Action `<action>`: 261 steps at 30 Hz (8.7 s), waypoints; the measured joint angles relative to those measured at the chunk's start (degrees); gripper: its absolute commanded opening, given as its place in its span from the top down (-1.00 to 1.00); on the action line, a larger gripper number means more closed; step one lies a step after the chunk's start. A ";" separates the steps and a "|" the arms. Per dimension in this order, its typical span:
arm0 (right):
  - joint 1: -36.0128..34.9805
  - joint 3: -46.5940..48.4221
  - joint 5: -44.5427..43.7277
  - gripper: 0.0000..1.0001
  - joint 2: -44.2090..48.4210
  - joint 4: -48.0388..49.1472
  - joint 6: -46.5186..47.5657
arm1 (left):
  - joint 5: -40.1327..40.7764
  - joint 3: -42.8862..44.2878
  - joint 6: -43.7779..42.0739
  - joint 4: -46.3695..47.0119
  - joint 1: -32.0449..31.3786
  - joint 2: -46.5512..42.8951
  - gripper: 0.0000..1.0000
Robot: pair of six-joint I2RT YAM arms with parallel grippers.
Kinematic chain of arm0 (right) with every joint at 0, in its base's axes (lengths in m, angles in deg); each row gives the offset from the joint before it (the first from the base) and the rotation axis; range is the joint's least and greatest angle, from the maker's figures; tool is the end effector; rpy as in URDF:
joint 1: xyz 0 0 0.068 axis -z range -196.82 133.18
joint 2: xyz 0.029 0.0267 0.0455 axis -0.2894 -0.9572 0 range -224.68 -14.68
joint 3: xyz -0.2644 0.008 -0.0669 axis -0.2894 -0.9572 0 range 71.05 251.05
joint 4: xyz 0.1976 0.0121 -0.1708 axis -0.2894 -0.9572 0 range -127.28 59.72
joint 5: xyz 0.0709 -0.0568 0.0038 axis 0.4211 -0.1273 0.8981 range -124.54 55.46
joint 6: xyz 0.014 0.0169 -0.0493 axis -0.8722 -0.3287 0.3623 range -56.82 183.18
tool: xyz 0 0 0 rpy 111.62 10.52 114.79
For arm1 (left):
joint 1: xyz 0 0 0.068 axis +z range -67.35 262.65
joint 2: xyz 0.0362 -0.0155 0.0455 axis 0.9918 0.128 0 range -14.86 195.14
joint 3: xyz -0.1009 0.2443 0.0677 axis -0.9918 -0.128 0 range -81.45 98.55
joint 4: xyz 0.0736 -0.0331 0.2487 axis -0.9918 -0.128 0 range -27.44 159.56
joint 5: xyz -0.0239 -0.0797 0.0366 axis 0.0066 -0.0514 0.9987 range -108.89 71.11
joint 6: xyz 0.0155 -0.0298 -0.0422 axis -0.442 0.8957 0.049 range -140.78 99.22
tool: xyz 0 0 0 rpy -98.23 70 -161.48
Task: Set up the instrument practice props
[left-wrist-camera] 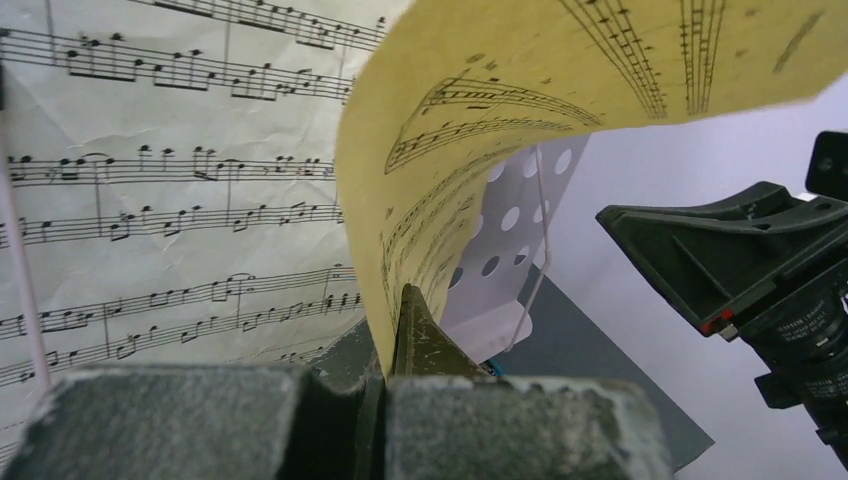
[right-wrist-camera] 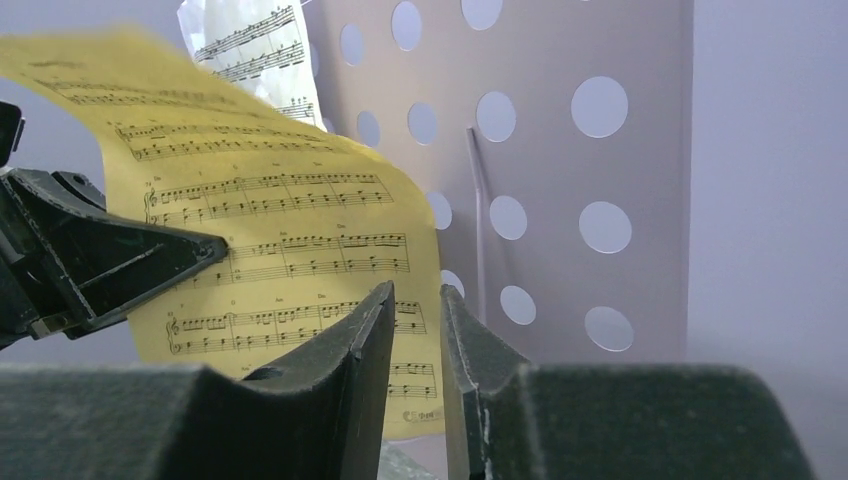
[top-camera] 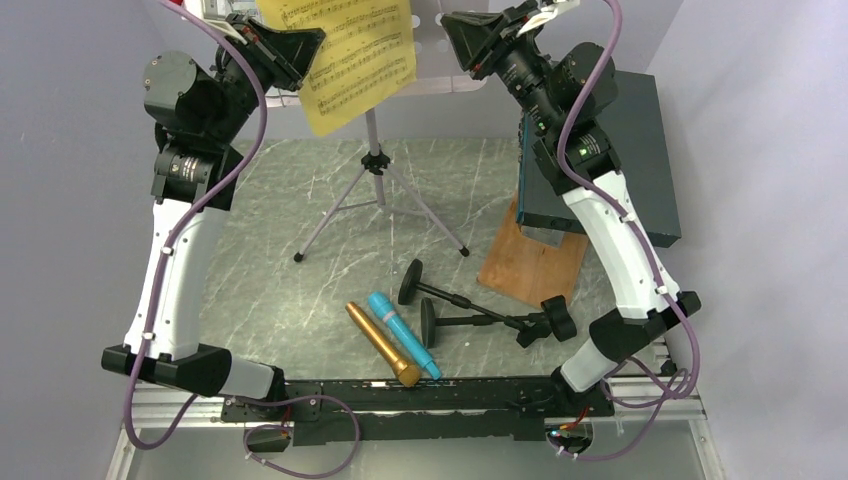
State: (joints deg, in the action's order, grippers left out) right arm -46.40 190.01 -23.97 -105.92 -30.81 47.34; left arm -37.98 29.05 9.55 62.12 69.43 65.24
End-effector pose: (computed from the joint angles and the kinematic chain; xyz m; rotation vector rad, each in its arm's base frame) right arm 0.2679 0.1596 0.5943 -0.3045 1.0989 0.8091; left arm 0.2453 -0.0696 0.5913 0.1228 1.2313 -0.8589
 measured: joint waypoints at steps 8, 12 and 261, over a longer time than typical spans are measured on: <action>0.04 4.02 -0.26 0.67 -2.82 -1.33 0.31 | 2.05 2.21 3.02 -1.44 1.01 1.16 1.00; 0.04 4.76 -0.28 0.71 -4.09 -2.08 0.48 | 1.99 3.56 3.89 -1.68 1.62 2.29 1.00; -25.68 -76.13 -21.40 -0.70 65.11 -5.97 6.01 | -4.24 -62.69 8.94 0.22 -9.40 -2.62 1.00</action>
State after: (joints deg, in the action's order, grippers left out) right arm -72.09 113.88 -45.37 -40.81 -36.78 53.35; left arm -42.22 -33.64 18.49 62.34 60.04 62.62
